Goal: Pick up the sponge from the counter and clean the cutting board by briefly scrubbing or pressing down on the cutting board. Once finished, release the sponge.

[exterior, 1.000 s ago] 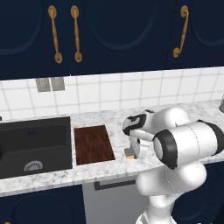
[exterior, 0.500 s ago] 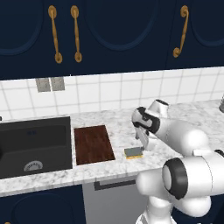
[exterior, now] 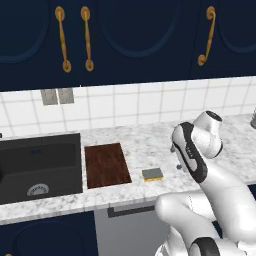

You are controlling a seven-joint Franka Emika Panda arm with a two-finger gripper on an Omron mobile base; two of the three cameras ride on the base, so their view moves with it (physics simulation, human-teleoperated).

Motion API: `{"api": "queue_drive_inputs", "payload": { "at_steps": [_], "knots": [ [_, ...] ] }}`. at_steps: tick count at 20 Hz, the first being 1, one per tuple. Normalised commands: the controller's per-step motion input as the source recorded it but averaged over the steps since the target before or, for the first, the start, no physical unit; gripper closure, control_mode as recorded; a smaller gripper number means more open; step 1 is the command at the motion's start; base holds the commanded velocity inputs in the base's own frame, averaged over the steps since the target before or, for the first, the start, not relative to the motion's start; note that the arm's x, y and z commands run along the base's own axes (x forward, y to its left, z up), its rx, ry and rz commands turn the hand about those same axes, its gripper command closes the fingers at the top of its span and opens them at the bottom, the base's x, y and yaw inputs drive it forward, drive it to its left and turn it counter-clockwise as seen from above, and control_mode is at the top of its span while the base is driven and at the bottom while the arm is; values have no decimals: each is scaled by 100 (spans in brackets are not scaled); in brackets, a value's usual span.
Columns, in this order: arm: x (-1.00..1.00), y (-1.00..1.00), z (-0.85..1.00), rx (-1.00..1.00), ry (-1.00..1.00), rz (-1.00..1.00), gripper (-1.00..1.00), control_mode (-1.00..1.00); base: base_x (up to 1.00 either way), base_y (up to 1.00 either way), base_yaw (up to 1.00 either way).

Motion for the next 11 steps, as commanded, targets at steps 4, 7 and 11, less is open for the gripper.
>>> {"api": "queue_drive_inputs", "payload": {
  "at_steps": [4, 7, 11],
  "knots": [
    [-28, -57, 28, 5, -12, -2, -100, -100, 0, 0, 0],
    [-10, -58, 31, 5, -10, 0, -100, -100, 0, 0, 0],
    [-2, -56, 40, 5, -8, 0, -100, -100, 0, 0, 0]
  ]
}}
